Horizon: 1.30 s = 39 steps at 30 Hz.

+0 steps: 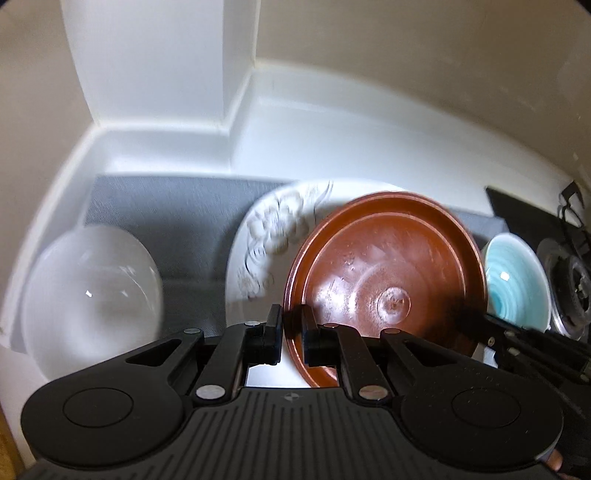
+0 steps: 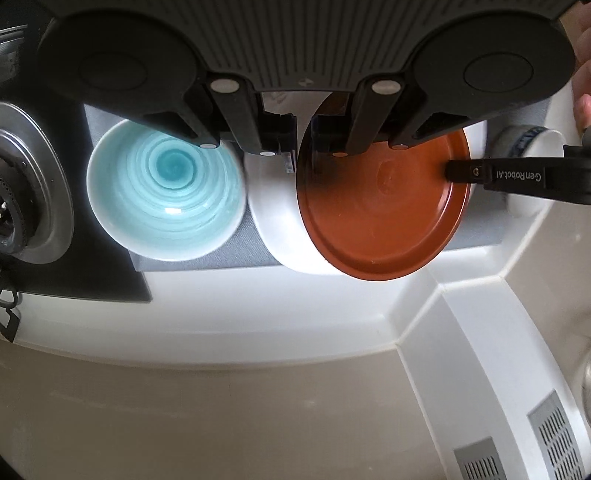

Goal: Organize plates and bowls
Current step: 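Lower the orange plate onto the white plates and open both grippers, then move both grippers toward the large white bowl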

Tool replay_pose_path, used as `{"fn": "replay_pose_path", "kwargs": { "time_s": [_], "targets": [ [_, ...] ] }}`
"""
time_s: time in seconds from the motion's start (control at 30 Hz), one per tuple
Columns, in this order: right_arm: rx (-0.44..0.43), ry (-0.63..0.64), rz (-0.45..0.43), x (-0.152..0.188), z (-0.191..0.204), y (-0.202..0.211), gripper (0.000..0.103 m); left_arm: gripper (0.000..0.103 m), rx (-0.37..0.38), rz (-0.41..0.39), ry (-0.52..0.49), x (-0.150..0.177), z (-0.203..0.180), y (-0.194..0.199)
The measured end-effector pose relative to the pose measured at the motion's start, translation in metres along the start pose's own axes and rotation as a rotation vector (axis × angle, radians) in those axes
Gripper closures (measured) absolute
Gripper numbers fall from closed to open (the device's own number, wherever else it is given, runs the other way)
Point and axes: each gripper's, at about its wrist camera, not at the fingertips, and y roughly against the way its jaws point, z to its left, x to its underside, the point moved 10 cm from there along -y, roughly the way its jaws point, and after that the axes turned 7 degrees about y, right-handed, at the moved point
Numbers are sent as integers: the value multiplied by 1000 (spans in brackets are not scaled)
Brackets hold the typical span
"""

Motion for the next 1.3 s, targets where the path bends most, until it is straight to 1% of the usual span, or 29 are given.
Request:
{"fn": "replay_pose_path", "kwargs": {
  "time_s": [0.13,0.27,0.33,0.43,0.47,0.53,0.6,0.63,0.67,0.7,0.77,0.8,0.83,0.87,0.9,0.93,0.97,1.0,1.03,1.07,1.1,1.13,1.17,1.2,1.23,1.27,1.3],
  "targets": [
    [0,29,3,2,0,-5,96,93,-12,18,-12,7,1,-12],
    [2,43,2,2,-3,-7,96,93,7,16,-2,7,1,-12],
    [-3,63,-2,1,-3,-8,96,93,13,11,9,7,3,-8],
    [-26,73,-12,-2,-3,-9,95,93,-17,-32,-18,3,5,3],
    [-31,79,-8,-3,-3,-10,95,93,-13,-39,-32,3,3,7],
    [-37,100,-2,-3,-2,-11,95,93,-17,-48,-28,3,3,13],
    [-63,110,7,-3,-1,-11,93,93,-34,-46,-17,3,4,18],
    [-81,106,21,-2,-1,-11,86,93,-43,-46,-4,2,5,20],
    [-89,97,33,-1,-3,-11,65,93,-50,-48,12,2,7,25],
    [-100,86,29,-1,-4,-8,58,93,-56,-52,30,2,8,31],
    [-154,74,8,-2,-4,4,57,93,-70,-53,74,3,12,45],
    [-159,76,-3,-2,-5,11,57,92,-73,-60,94,4,13,54],
    [-155,80,-11,-2,-6,18,55,92,-77,-67,109,5,15,62],
    [-147,85,-18,-1,-9,25,48,91,-85,-74,115,6,15,70],
    [-140,83,-20,1,-11,32,43,89,-100,-81,119,7,17,77],
    [-147,74,-18,4,-13,39,31,88,-118,-88,130,8,20,84],
    [-175,67,-13,7,-13,45,18,83,-131,-97,147,9,23,91],
    [-230,67,-10,10,-11,53,15,75,-137,-107,166,10,25,98],
    [-314,70,-11,14,-7,61,15,70,-140,-114,184,12,28,103],
    [-383,69,-6,17,-2,68,15,62,-145,-120,199,14,31,108],
    [-421,70,-3,21,0,74,15,56,-152,-126,210,17,34,113],
    [-432,82,-4,24,2,80,14,54,-162,-135,222,20,38,119],
    [-427,103,-4,26,3,84,9,49,-172,-144,235,23,42,124],
    [-415,121,-9,29,4,88,6,43,-181,-150,249,25,47,129],
    [-405,134,-17,30,5,91,1,40,-185,-156,263,28,52,134],
    [-401,146,-26,32,6,95,0,32,-186,-161,277,31,57,138],
    [-408,159,-28,35,9,97,0,28,-191,-165,289,34,62,143]
  ]
}}
